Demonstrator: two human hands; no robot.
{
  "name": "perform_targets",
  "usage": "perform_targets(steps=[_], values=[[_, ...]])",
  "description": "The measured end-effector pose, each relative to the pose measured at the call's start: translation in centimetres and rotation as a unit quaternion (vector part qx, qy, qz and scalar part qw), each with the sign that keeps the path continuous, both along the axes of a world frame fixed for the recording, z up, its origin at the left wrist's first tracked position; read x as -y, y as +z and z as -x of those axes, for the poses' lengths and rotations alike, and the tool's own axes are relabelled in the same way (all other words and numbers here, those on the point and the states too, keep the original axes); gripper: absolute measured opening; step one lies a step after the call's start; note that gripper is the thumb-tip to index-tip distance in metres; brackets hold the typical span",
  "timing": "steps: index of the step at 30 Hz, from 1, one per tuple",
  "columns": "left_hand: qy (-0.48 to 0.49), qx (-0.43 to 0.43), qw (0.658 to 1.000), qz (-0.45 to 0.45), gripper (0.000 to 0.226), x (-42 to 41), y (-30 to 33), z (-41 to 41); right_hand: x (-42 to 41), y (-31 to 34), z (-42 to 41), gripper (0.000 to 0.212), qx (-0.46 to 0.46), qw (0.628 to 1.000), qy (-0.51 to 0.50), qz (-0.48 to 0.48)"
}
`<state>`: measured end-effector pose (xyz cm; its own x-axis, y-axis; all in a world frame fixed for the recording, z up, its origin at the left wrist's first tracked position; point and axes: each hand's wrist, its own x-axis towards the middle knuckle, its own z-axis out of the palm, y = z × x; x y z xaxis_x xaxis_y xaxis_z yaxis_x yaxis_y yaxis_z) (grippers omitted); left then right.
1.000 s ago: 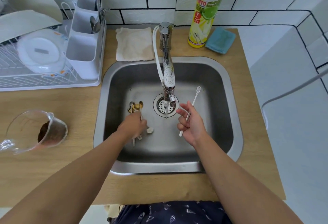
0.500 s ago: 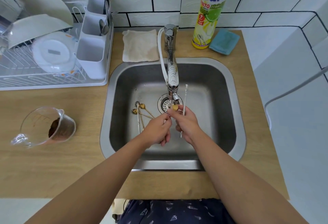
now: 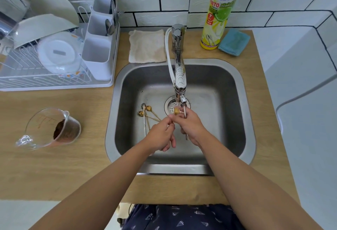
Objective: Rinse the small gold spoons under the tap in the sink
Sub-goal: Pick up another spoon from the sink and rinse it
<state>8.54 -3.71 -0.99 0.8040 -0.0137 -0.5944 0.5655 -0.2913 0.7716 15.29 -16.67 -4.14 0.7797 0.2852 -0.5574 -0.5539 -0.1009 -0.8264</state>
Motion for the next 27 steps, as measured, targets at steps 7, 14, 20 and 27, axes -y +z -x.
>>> perform_targets(steps=[7, 14, 20, 27], values=[[0.027, -0.025, 0.998, 0.058, 0.028, 0.2, 0.7, -0.6, -0.6, 0.0, -0.6, 0.018, -0.041, 0.996, -0.076, -0.01], [0.055, -0.09, 0.989, 0.105, 0.031, 0.1, 1.5, -0.9, 0.0, -0.6, 0.1, 0.028, 0.008, 1.0, -0.027, -0.007], [0.057, -0.089, 0.989, 0.106, 0.031, -0.1, 1.2, -0.5, 0.2, -0.5, -0.6, 0.018, 0.034, 0.999, -0.009, 0.034], [0.068, -0.094, 0.985, 0.128, 0.028, -1.4, 1.1, -0.3, 0.4, -0.8, -0.6, 0.01, 0.067, 0.997, 0.018, 0.036]])
